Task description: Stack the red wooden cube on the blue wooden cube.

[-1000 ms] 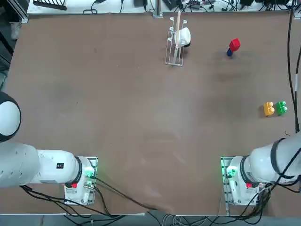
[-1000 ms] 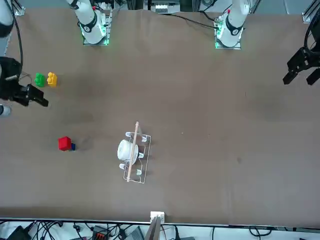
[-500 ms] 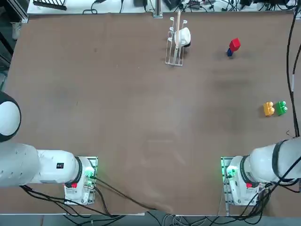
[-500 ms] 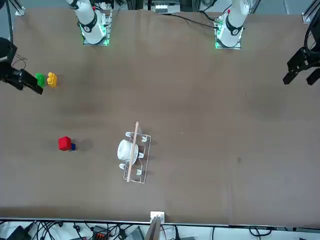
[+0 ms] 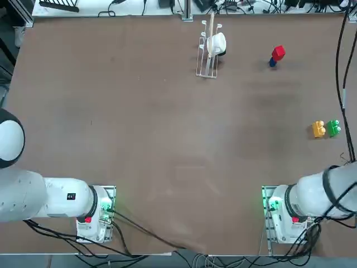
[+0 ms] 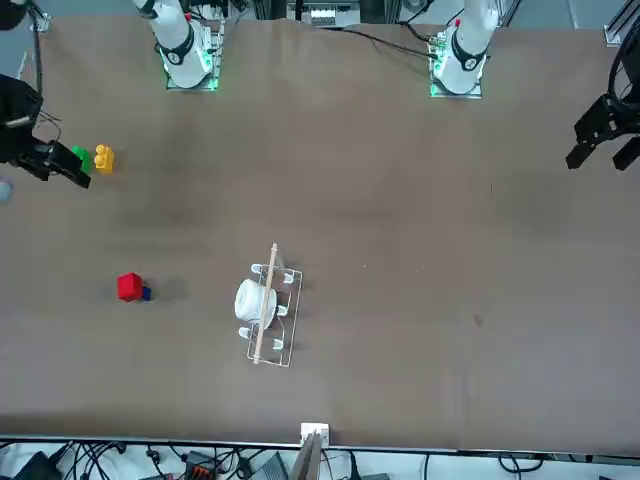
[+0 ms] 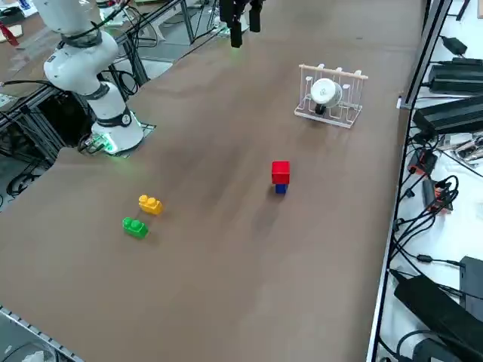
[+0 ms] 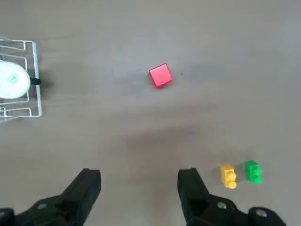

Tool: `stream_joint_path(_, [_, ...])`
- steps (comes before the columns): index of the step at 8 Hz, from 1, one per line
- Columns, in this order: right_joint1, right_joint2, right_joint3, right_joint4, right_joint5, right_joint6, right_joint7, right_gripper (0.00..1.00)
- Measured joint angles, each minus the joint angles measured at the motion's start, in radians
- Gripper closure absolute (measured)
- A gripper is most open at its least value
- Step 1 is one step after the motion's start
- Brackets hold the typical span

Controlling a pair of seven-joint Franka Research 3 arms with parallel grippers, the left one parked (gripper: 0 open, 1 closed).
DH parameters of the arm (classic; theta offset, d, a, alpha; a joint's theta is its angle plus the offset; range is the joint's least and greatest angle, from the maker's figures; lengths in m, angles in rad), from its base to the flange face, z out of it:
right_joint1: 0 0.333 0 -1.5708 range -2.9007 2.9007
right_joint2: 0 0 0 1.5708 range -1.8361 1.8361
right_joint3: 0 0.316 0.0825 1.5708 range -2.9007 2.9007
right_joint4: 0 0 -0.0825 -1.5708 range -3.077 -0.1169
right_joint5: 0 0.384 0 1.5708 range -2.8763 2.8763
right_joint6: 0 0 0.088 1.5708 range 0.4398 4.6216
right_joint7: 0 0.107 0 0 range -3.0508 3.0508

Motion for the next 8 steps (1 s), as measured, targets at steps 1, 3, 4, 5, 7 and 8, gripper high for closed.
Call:
stream_joint_path(1, [0.007, 0.0, 0.001, -0.002, 0.0, 0.0, -0.001, 0.0])
stream_joint_path(3, [0.009, 0.0, 0.001, -0.004, 0.0, 0.0, -0.008, 0.0])
stream_joint_path(4, [0.009, 0.0, 0.001, -0.005, 0.0, 0.0, -0.01, 0.0])
stream_joint_path(5, [0.009, 0.0, 0.0, -0.005, 0.001, 0.0, -0.01, 0.0])
stream_joint_path(7, [0.007, 0.0, -0.004, -0.006, 0.037, 0.0, -0.01, 0.0])
stream_joint_path(8, [0.005, 0.0, -0.007, -0.006, 0.044, 0.0, -0.01, 0.0])
